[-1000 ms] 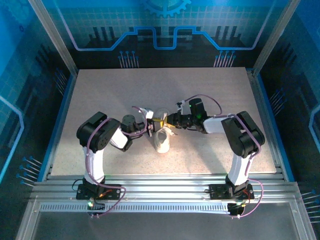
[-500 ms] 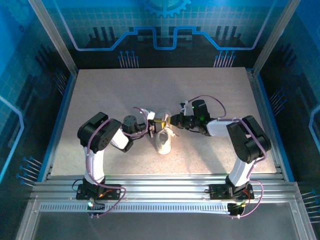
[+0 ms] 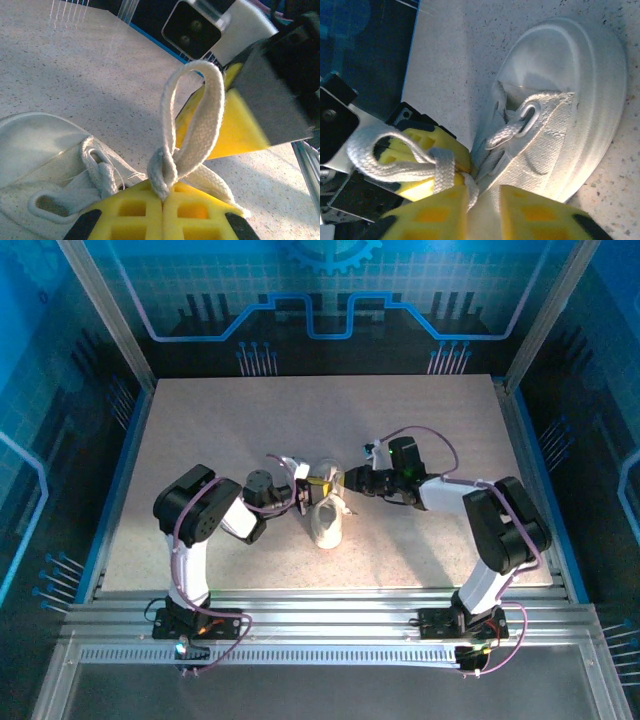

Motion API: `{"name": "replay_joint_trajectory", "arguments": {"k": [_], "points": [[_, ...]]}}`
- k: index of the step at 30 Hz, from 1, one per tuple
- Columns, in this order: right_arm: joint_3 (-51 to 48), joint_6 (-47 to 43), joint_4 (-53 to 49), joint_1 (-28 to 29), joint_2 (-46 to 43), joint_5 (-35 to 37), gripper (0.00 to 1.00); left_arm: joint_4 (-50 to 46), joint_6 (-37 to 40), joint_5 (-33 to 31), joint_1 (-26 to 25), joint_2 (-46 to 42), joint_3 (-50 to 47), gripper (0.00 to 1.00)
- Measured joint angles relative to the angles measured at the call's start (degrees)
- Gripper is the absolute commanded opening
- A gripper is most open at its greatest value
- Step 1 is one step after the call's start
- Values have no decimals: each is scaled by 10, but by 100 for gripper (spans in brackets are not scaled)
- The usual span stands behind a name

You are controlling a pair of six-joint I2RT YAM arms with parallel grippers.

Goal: Tie the shoes

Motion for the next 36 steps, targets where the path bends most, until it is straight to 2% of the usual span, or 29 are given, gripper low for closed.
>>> {"name": "replay_joint_trajectory", "arguments": {"k": [3, 6, 11, 15, 20, 29, 36], "points": [[-7, -21, 0, 0, -23, -5, 44, -17, 2, 0, 0, -12, 0, 0], [-1, -46, -5, 1, -28, -18, 46, -28, 4, 0, 0, -21, 0, 0], [13, -78, -26, 8, -27, -27, 46, -33, 4, 0, 0, -21, 1, 0], [21, -92, -41, 21, -23, -26, 40, -34, 4, 0, 0, -22, 1, 0], [14, -75, -30, 19, -22, -21, 39, -33, 4, 0, 2, -23, 1, 0], [9, -13, -52, -18, -22, 0, 38, -24, 13, 11, 2, -24, 3, 0], [15, 11, -36, -16, 19, -30, 39, -17, 20, 29, 2, -24, 14, 0]]}}
